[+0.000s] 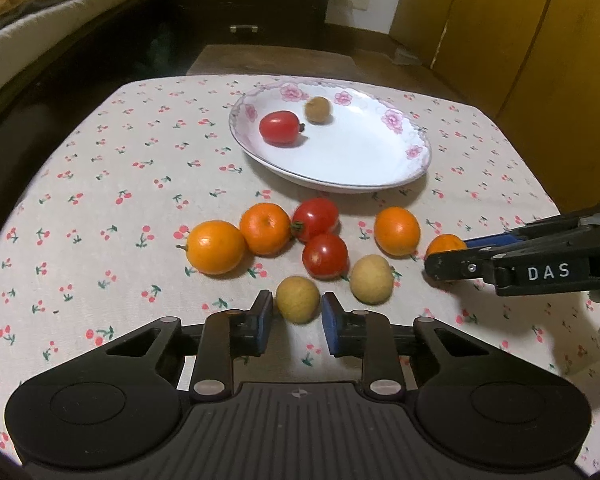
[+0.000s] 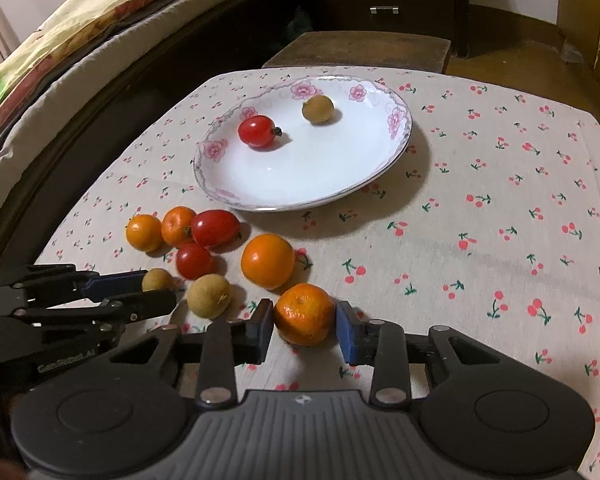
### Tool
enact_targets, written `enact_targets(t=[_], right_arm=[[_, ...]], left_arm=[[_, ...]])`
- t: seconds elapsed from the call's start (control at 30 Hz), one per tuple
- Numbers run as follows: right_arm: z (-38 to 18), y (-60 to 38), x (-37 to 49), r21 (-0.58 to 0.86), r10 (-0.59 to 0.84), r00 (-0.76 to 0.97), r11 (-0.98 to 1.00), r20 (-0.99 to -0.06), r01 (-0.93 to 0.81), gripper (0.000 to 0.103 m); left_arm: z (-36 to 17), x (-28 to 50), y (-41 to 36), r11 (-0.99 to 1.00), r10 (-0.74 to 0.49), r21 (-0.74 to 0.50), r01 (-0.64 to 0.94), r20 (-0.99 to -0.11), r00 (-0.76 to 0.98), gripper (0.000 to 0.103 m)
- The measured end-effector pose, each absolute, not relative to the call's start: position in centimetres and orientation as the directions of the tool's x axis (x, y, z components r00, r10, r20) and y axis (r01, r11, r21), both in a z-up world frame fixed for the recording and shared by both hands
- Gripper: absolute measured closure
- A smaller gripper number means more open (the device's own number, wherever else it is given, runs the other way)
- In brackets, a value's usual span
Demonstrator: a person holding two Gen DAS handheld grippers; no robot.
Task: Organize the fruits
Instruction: 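Grasp a small tangerine with the right tool while the left tool approaches a brown fruit, then close the left tool on the brown fruit while the right tool holds the tangerine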
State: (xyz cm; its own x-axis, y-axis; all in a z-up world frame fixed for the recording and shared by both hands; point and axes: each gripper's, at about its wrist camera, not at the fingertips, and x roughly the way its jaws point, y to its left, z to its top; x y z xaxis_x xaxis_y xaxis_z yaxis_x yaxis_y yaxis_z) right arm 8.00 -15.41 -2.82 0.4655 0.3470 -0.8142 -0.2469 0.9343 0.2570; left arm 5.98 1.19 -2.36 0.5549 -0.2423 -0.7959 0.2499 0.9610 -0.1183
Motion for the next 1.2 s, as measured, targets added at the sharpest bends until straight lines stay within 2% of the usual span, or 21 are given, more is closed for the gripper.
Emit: enact_targets(t=[0.4, 0.73, 0.97, 1.1, 1.2], right_arm=[[-2.6, -14.8, 5.1, 0.233, 0.333, 0.435, 0.935, -0.836, -0.267, 0.069], [-2.8, -14.6, 5.3, 0.226, 0.336, 0.441, 0.932, -0.832, -0.284, 0.068], [-2.7, -14.5, 5.4, 0.223, 0.34, 0.444, 0.929, -0.829, -0.295, 0.068], [-2.7, -14.5, 5.4, 0.221, 0.34, 0.443, 0.928, -0.829, -0.299, 0.068], [-2.7, -14.2, 5.3, 0.195, 0.323, 0.444, 0.93, -0.836, -0.311, 0.068]], left_arm=[[-2.4, 3.7, 0.2, 0.944, -0.277, -0.127, 0.303, -0.803, 0.528, 0.068], [-2.2, 4.9, 0.5, 0.96, -0.231, -0.087, 0.266, -0.783, 0.578, 0.056], [-3.0, 6.5, 0.1, 0.964, -0.222, -0.088, 0.25, -0.784, 0.58, 0.054], [-3.1, 6.5, -0.2, 0.964, -0.217, -0.08, 0.252, -0.786, 0.579, 0.057], [-3.1, 6.1, -0.6, 0.961, -0.209, -0.056, 0.271, -0.791, 0.575, 0.063]])
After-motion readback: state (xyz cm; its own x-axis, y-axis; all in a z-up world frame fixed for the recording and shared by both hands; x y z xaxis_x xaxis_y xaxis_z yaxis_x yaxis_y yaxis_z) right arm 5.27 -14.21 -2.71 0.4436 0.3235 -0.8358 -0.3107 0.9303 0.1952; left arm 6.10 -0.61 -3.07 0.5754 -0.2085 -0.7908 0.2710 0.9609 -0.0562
